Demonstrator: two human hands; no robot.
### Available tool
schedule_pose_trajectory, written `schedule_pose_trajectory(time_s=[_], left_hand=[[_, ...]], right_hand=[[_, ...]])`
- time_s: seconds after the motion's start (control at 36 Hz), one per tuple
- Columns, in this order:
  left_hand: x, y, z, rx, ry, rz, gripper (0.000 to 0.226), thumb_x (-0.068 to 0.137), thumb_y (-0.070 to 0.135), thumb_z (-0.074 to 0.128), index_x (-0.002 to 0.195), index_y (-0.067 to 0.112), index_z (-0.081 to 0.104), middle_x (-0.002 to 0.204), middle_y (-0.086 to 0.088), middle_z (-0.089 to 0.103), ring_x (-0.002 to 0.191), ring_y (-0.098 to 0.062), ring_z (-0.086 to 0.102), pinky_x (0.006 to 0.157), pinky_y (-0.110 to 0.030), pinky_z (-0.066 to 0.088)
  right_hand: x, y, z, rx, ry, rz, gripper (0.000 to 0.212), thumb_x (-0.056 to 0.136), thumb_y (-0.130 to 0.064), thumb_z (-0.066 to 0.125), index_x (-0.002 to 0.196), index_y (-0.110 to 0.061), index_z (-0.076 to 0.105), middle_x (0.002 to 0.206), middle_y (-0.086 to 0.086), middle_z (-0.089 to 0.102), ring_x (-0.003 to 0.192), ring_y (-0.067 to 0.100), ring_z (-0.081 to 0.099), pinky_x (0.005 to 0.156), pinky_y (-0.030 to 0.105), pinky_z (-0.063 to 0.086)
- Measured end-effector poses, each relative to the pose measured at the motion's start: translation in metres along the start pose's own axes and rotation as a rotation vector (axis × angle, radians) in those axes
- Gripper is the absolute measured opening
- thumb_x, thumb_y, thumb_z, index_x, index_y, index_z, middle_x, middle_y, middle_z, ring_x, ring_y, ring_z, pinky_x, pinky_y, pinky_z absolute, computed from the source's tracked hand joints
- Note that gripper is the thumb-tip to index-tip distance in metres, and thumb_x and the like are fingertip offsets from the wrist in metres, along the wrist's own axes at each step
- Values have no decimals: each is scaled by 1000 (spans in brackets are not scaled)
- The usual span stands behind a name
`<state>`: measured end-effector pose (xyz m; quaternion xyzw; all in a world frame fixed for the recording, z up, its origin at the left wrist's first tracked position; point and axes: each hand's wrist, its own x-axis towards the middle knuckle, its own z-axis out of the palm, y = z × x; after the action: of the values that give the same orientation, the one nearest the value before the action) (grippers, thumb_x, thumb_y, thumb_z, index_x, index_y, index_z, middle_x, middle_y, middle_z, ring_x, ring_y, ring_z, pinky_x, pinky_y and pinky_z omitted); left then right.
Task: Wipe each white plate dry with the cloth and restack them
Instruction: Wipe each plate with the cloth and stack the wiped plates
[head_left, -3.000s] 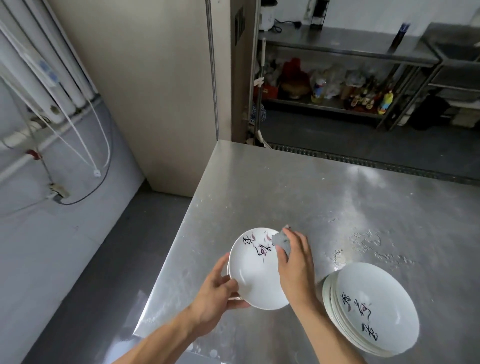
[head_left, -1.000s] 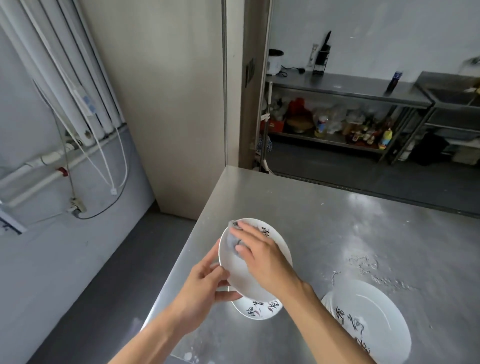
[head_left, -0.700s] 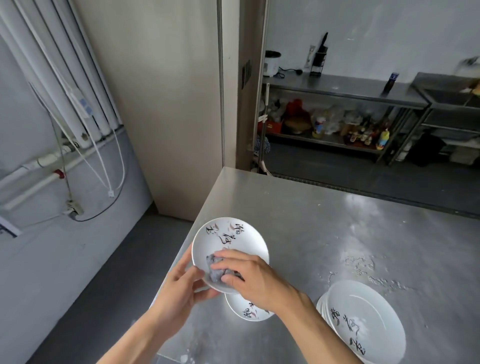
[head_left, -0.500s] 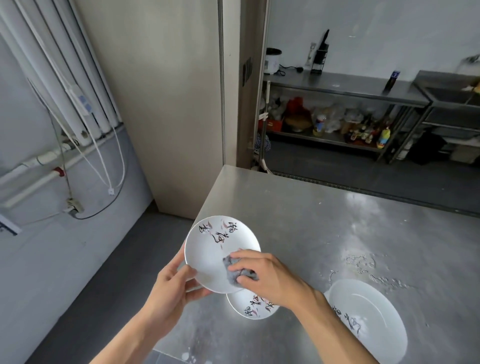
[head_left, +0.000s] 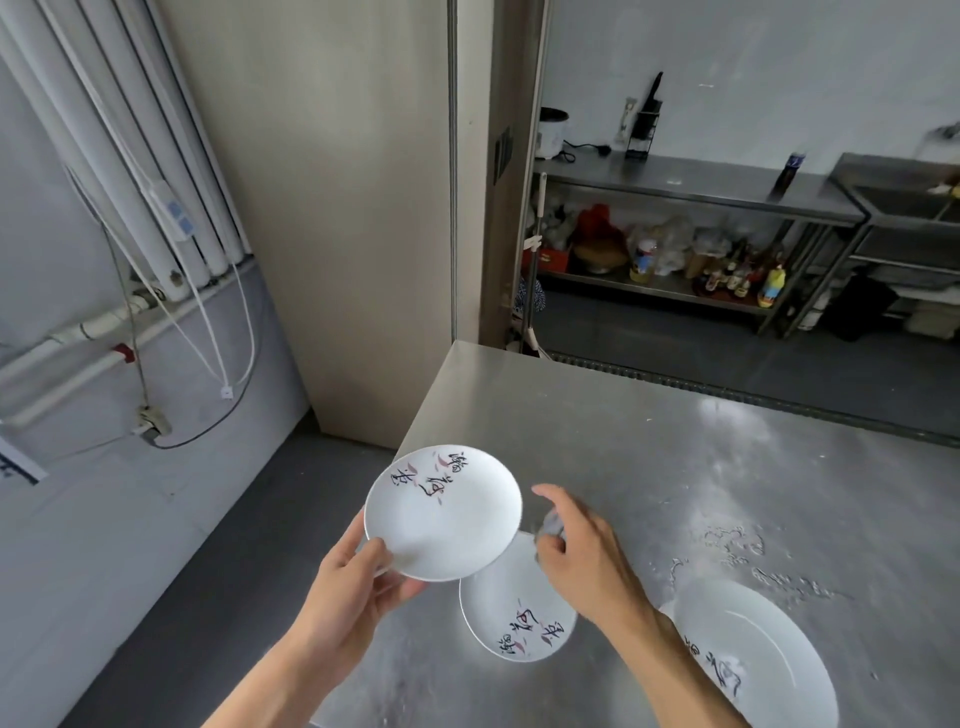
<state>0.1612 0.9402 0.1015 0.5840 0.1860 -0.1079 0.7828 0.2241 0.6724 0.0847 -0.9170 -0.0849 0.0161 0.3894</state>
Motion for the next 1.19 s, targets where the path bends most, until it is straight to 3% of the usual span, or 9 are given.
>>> schedule_pose_trajectory(time_s=[0.14, 0.25, 0.39, 0.53, 0.64, 0.72, 0.94, 1.03, 1.19], left_hand=[[7, 7, 6, -72, -10, -21, 55, 101, -2, 44, 129, 35, 73, 126, -6, 75, 105, -26, 77, 86, -35, 64], [11, 9, 10, -97, -36, -69, 44, 100, -2, 48, 124, 22, 77, 125, -11, 76, 104, -23, 76, 89, -34, 64], [14, 15, 8, 7, -45, -96, 42, 95, 3, 51, 117, 22, 80, 122, -10, 76, 97, -18, 74, 89, -33, 63], [19, 12, 2, 660, 98, 312, 55, 98, 30, 69, 146, 44, 47, 130, 18, 58, 118, 3, 57, 101, -28, 45], [21, 13, -6, 1200, -165, 687, 45, 99, 49, 64, 142, 37, 61, 141, 23, 56, 133, 2, 51, 101, -16, 45], [23, 13, 0, 1384, -215, 778, 47, 100, 37, 65, 145, 41, 57, 141, 22, 59, 122, -4, 59, 90, -7, 39], [24, 5, 10, 1269, -156, 716, 34, 102, 16, 60, 129, 36, 59, 93, 13, 65, 74, -23, 56, 62, -32, 49], [25, 5, 10, 973, -230, 493, 17, 105, 11, 58, 117, 18, 68, 93, 4, 71, 84, -25, 66, 81, -43, 58], [11, 5, 18, 223, -270, 127, 28, 105, 14, 64, 129, 25, 70, 121, -12, 76, 109, -35, 74, 84, -47, 64]], right_hand=[[-6, -13, 16, 108, -106, -164, 50, 89, -27, 63, 131, -51, 50, 101, -22, 63, 93, 3, 60, 81, 14, 47], [-8, -22, 27, 117, 28, -280, 22, 90, -29, 65, 108, -40, 57, 94, -5, 63, 87, 12, 62, 75, 31, 52], [1, -29, 18, 34, 61, -338, 17, 90, -25, 67, 104, -32, 60, 90, -3, 61, 85, 17, 61, 74, 28, 50], [12, -34, 3, -78, -16, -339, 9, 93, -22, 67, 100, -26, 63, 87, -2, 60, 86, 18, 55, 74, 34, 48], [17, -40, -4, -29, -79, -278, 8, 95, -28, 67, 100, -24, 63, 88, -3, 60, 81, 16, 54, 73, 32, 47], [19, -43, -6, -14, -128, -259, 7, 96, -30, 65, 97, -25, 60, 87, -4, 60, 79, 15, 52, 73, 32, 47], [25, -33, -4, 144, -217, -147, 23, 95, -26, 64, 110, -43, 64, 87, -9, 63, 79, 8, 57, 73, 22, 48], [24, -27, -1, 180, -144, -112, 43, 96, -29, 64, 132, -53, 56, 85, -8, 66, 81, 7, 60, 79, 17, 49], [21, -34, 18, 349, 284, 17, 30, 95, -22, 69, 122, -31, 61, 113, -10, 62, 106, -1, 58, 90, 15, 43]])
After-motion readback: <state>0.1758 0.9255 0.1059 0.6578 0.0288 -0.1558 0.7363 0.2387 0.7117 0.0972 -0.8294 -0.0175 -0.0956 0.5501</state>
